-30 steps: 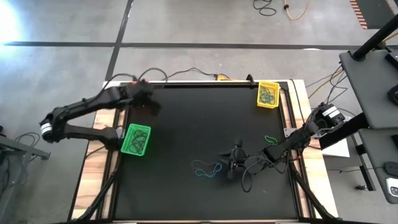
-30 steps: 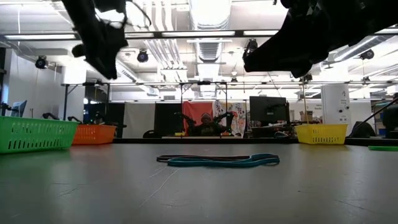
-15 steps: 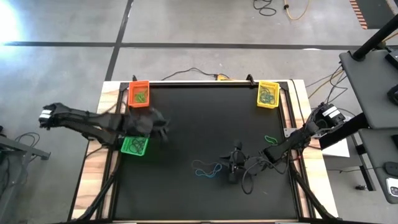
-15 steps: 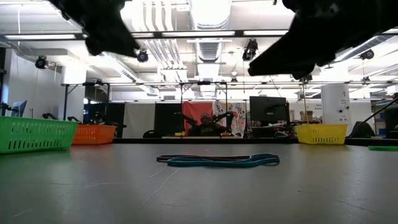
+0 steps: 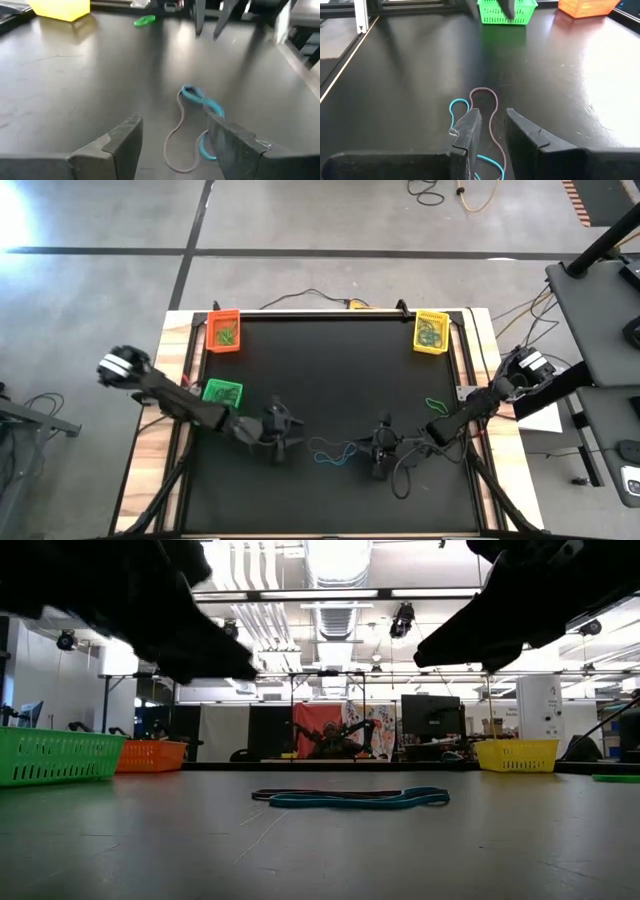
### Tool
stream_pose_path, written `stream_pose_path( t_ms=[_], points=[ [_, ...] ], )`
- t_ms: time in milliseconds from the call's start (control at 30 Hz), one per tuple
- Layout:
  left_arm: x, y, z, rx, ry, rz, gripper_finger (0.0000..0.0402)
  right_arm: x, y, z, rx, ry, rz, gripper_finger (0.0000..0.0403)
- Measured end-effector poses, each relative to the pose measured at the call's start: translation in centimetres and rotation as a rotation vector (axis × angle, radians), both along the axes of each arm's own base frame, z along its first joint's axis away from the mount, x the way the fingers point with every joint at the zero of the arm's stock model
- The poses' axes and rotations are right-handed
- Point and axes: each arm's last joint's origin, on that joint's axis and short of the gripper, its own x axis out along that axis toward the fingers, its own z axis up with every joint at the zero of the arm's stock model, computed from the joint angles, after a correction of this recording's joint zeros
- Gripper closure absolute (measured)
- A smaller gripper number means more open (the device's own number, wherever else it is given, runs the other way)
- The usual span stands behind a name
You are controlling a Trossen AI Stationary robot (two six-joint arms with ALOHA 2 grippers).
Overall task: Sort rubber bands into baskets
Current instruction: Put the violet rubber band into the green bin
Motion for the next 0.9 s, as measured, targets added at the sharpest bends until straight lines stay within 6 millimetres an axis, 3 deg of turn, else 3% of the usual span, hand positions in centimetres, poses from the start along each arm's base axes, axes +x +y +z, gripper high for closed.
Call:
stream_pose_path(
  t_ms=[267,433,900],
  points=[
    [4.8,-1.5,-2.2,0.138,0.064,-0.032,0.0201,0.0,0.0,0.0,-0.001,0.001,0.001,0.0321],
    [7.6,-0.1,-4.0,0.078,0.12,-0.104,0.0212,0.0,0.0,0.0,-0.014,0.003,0.006,0.0321],
    [9.3,-0.2,-9.2,0.011,0.138,-0.15,0.0305,-0.1,-0.1,-0.2,-0.04,0.016,0.014,0.0321]
  ],
)
